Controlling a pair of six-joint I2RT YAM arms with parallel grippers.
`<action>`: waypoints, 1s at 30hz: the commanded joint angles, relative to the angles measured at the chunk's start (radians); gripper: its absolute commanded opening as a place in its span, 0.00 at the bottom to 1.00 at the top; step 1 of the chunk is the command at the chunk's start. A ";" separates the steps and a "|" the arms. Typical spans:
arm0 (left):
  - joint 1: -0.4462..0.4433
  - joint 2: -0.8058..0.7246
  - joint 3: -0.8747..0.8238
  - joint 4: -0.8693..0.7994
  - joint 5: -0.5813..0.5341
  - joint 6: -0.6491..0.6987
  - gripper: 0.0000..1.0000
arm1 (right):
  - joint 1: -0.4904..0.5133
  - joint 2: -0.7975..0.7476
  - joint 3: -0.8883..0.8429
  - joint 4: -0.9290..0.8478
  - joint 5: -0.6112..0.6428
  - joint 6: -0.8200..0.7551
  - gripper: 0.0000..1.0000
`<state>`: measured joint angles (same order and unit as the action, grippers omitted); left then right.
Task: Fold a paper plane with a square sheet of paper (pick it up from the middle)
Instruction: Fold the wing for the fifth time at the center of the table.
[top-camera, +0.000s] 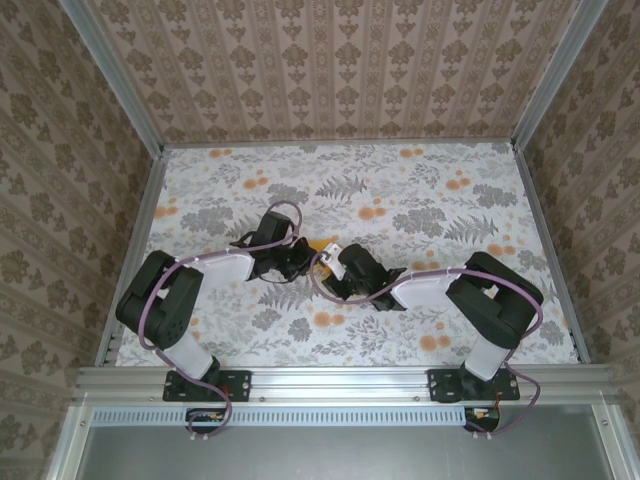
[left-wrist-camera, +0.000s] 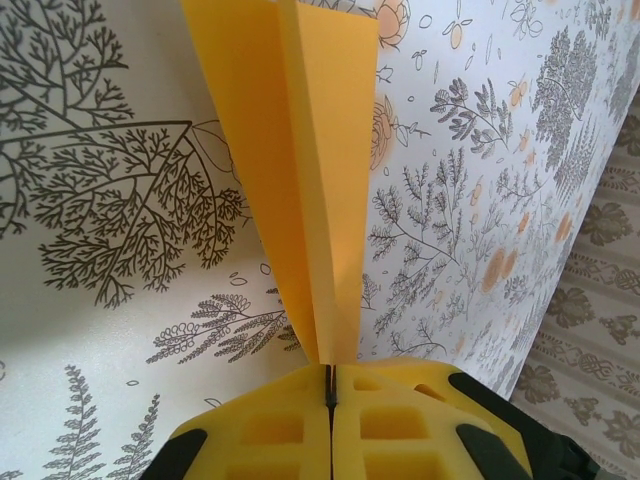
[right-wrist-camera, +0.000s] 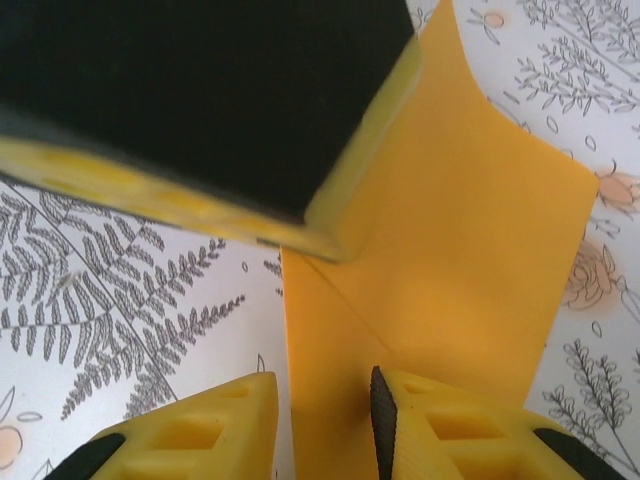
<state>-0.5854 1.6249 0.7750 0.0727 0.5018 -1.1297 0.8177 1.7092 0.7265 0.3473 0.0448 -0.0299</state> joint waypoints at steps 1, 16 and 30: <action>0.004 -0.028 0.000 -0.026 0.015 -0.005 0.05 | -0.006 0.030 0.034 0.029 0.003 -0.031 0.33; 0.020 -0.052 0.006 -0.050 0.010 -0.003 0.07 | -0.009 0.066 0.045 0.035 0.016 -0.048 0.17; 0.120 -0.259 -0.069 -0.153 -0.083 0.088 0.47 | -0.069 0.032 0.101 -0.096 -0.256 0.171 0.02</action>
<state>-0.4751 1.3975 0.7448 -0.0536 0.4446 -1.0771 0.7555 1.7580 0.7883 0.3096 -0.1093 0.0574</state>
